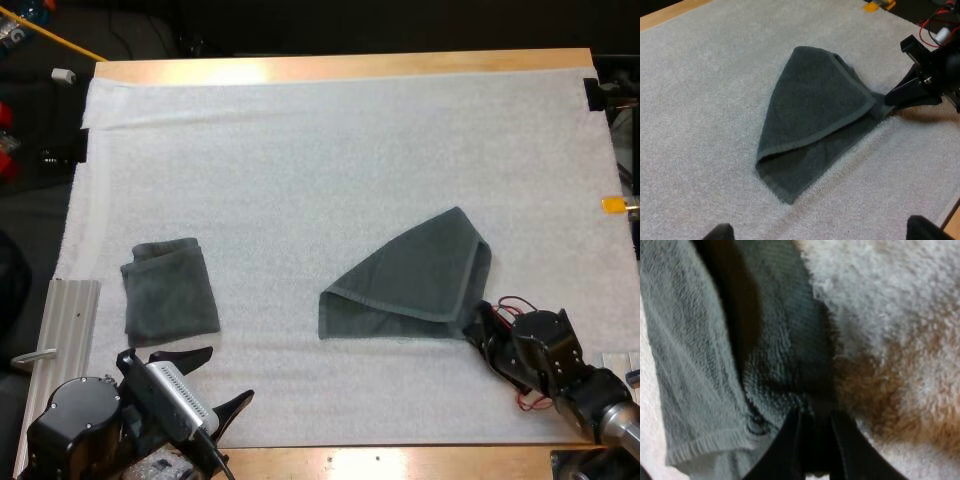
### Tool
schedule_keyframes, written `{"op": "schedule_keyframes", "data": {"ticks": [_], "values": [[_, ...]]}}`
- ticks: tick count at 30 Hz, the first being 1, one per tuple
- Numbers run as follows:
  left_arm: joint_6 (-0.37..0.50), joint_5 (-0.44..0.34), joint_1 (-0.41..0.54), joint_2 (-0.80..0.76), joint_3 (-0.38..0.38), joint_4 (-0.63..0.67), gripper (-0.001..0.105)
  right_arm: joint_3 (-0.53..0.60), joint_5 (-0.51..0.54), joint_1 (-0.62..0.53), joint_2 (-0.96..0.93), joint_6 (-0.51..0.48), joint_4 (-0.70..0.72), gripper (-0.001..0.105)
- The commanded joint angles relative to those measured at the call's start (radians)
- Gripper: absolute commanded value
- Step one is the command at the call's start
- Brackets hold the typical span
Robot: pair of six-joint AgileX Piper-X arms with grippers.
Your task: Pick towel from pile, fold and stack
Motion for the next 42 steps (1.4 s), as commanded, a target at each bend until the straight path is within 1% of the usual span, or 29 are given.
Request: {"op": "schedule_keyframes", "data": {"ticks": [1, 5, 8, 10, 12, 16, 20, 23, 25, 26, 28, 31, 34, 42], "values": [[-0.003, 0.007, -0.005, 0.003, 0.0, 0.004, 0.065, -0.005, -0.014, 0.002, -0.006, -0.037, -0.006, 0.0], [0.031, 0.007, -0.005, 0.033, 0.0, 0.004, 0.065, -0.009, -0.027, 0.002, -0.024, -0.089, 0.03, 0.0], [0.062, 0.007, -0.005, 0.099, 0.0, 0.004, 0.065, -0.022, -0.027, 0.002, -0.045, -0.136, 0.104, 0.0], [0.086, 0.007, -0.005, 0.178, 0.0, 0.001, 0.065, -0.043, -0.016, 0.002, -0.059, -0.202, 0.192, 0.0], [0.091, 0.007, -0.005, 0.235, 0.0, -0.013, 0.065, -0.063, 0.003, 0.002, -0.07, -0.248, 0.259, 0.0], [0.091, 0.007, -0.005, 0.366, 0.0, -0.073, 0.065, -0.106, 0.037, 0.002, -0.089, -0.33, 0.35, 0.0], [0.091, 0.007, -0.038, 0.475, 0.0, -0.144, 0.065, -0.13, 0.042, 0.002, -0.092, -0.355, 0.365, 0.0], [0.093, -0.001, -0.097, 0.561, 0.0, -0.197, 0.065, -0.135, 0.042, 0.002, -0.092, -0.367, 0.365, 0.0], [0.093, -0.058, -0.148, 0.632, 0.0, -0.235, 0.065, -0.135, 0.042, 0.002, -0.092, -0.373, 0.373, 0.0], [0.093, -0.077, -0.159, 0.652, 0.0, -0.244, 0.065, -0.135, 0.042, 0.002, -0.092, -0.373, 0.377, 0.0], [0.093, -0.172, -0.213, 0.729, 0.0, -0.274, 0.065, -0.135, 0.042, 0.002, -0.092, -0.373, 0.386, 0.0], [0.093, -0.232, -0.249, 0.818, 0.0, -0.312, 0.065, -0.135, 0.042, 0.002, -0.092, -0.373, 0.405, 0.0], [0.089, -0.239, -0.27, 0.907, 0.0, -0.359, 0.065, -0.135, 0.042, 0.002, -0.092, -0.378, 0.422, 0.0], [0.089, -0.239, -0.273, 1.116, 0.0, -0.449, 0.065, -0.135, 0.042, 0.002, -0.092, -0.378, 0.421, 0.0]]}}
